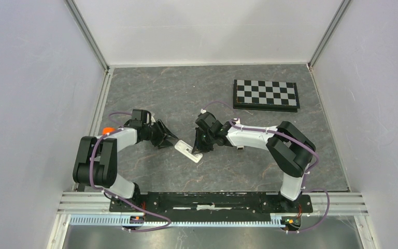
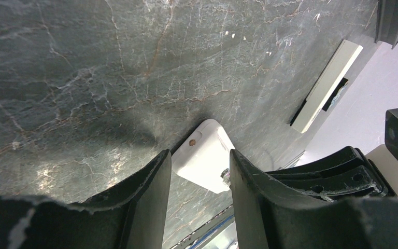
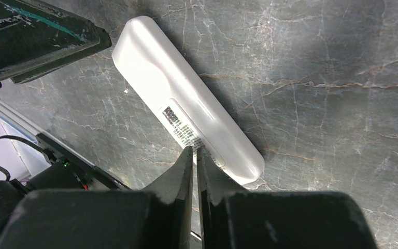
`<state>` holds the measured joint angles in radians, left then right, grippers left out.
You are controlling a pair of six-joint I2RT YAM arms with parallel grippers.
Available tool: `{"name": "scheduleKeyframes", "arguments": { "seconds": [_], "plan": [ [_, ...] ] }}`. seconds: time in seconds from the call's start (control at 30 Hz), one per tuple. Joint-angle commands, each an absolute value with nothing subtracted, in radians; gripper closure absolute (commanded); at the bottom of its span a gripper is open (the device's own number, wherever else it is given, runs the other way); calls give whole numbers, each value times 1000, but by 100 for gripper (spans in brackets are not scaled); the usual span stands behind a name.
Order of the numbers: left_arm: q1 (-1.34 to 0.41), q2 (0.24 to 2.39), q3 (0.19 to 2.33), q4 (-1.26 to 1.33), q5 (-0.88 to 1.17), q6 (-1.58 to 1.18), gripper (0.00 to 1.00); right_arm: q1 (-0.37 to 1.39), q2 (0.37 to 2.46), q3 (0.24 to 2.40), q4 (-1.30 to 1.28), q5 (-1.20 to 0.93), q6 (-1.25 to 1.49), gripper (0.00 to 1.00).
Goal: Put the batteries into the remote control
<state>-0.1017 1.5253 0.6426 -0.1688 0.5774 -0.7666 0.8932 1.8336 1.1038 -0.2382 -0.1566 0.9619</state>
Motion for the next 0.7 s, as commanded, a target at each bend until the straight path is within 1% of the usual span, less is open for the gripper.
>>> {"name": "scheduleKeyframes", "arguments": {
  "seconds": [0.0,0.07,0.2,0.3,0.37,0.43,0.5,0.57,0.67],
  "plan": [
    [-98,1533,649,-134,591,-762,48,896,1892,1066,-334,-43,942,89],
    [-99,1534,647,-133,589,-762,48,898,1907,1071,-353,-26,933,89],
    [-98,1543,642,-129,586,-762,48,921,1935,1156,-424,64,849,88],
    [-98,1540,647,-137,579,-762,48,934,1894,1173,-335,49,765,87],
    [-98,1529,657,-152,560,-756,48,938,1837,1173,-262,48,716,85],
    [-98,1521,672,-170,541,-748,48,938,1794,1192,-225,66,675,81],
    [-98,1518,686,-183,531,-742,47,936,1763,1220,-201,64,622,79],
    [-97,1516,696,-195,521,-739,47,936,1741,1243,-172,48,574,77],
    [-97,1498,705,-201,506,-745,46,933,1732,1260,-149,9,488,70]
  ]
}}
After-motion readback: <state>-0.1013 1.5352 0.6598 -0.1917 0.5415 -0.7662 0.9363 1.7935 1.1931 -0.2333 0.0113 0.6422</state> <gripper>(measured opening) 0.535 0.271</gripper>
